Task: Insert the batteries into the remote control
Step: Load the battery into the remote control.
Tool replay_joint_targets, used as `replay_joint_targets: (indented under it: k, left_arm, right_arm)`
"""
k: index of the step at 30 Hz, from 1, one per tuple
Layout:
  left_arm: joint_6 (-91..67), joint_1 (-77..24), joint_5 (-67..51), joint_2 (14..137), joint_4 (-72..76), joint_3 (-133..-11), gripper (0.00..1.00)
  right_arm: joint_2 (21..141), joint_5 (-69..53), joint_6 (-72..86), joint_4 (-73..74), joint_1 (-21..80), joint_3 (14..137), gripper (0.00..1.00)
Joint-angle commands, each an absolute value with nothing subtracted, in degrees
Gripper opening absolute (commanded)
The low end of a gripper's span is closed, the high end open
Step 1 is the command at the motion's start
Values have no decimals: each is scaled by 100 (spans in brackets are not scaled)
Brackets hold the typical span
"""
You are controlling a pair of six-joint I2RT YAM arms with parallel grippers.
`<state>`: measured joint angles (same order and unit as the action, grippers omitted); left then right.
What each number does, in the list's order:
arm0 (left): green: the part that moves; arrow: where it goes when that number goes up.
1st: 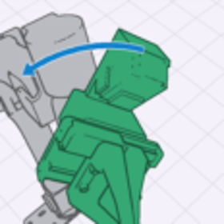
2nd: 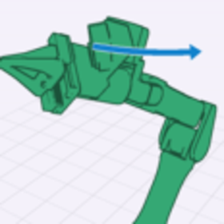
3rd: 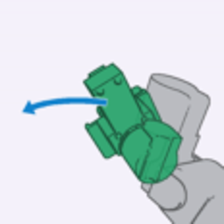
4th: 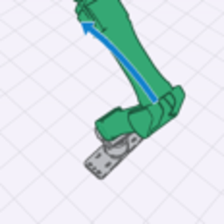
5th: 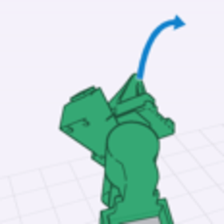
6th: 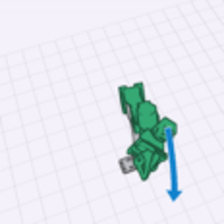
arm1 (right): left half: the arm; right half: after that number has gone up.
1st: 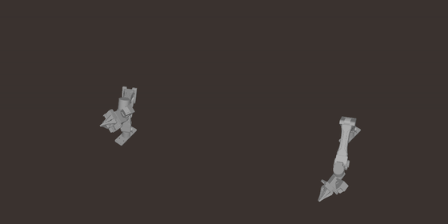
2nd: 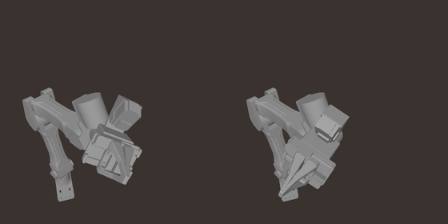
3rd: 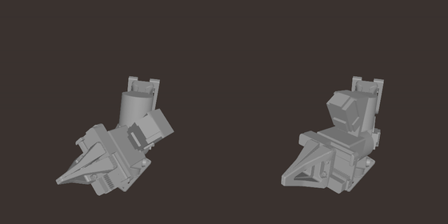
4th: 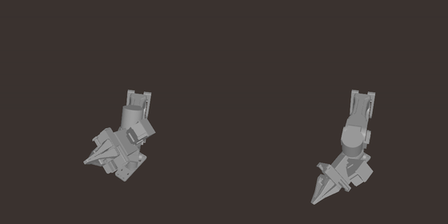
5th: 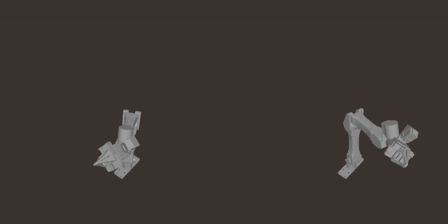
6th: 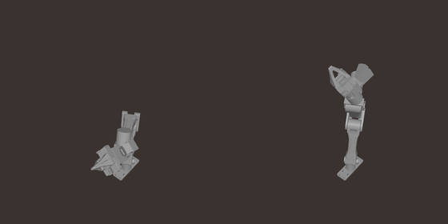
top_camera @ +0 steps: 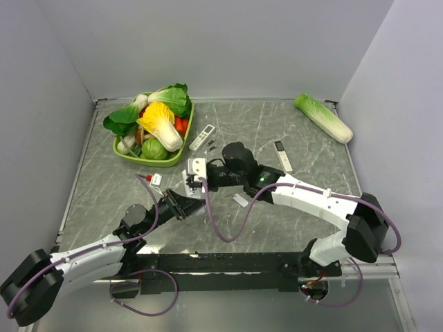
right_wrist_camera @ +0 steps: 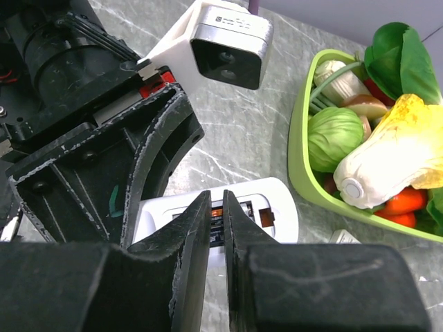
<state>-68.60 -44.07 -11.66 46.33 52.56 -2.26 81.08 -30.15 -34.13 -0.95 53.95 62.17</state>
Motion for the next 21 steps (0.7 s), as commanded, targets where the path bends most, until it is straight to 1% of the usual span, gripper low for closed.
replay_joint_targets:
  k: [1, 4, 6, 7, 9, 10, 12, 13, 15, 16, 20, 21]
  left_arm:
    - [-6373, -4614, -1732, 4325, 5732, -615, 1]
    - [-6101, -4614, -1539, 4175, 5171, -624, 1]
    - [-5890, -4605, -1363, 4096, 4801, -642, 1]
    - [-5828, -4605, -1310, 4070, 4677, -650, 1]
    - [-5644, -4605, -1152, 4034, 4431, -677, 1]
    - [-5590, -4605, -1099, 4017, 4238, -677, 1]
    - [-5503, -4605, -959, 3973, 4122, -651, 1]
    - [-5485, -4605, -906, 3955, 4009, -607, 1]
    - [-5432, -4597, -748, 3903, 3912, -545, 1]
    - [-5423, -4597, -712, 3885, 3842, -484, 1]
    - [-5414, -4597, -580, 3780, 3718, -334, 1]
    - [-5405, -4597, -528, 3753, 3666, -317, 1]
  right_arm:
    - [8183, -3022, -3218, -150, 5238, 6257, 19]
    - [7885, -3163, -2840, -27, 5230, 6415, 21]
    - [7604, -3199, -2454, -26, 5229, 6495, 23]
    - [7498, -3199, -2330, 113, 5229, 6556, 28]
    - [7155, -3033, -1979, 158, 5230, 6574, 34]
    - [7050, -2876, -1856, 193, 5229, 6592, 43]
    - [6786, -2375, -1539, 421, 5186, 6609, 51]
    - [6707, -2190, -1416, 509, 5159, 6601, 60]
    - [6496, -1838, -1003, 841, 4984, 6548, 68]
    - [6426, -1767, -680, 939, 4905, 6513, 74]
    - [6083, -1459, 429, 1414, 4352, 6206, 84]
    - [6039, -1433, 596, 1606, 4150, 6048, 94]
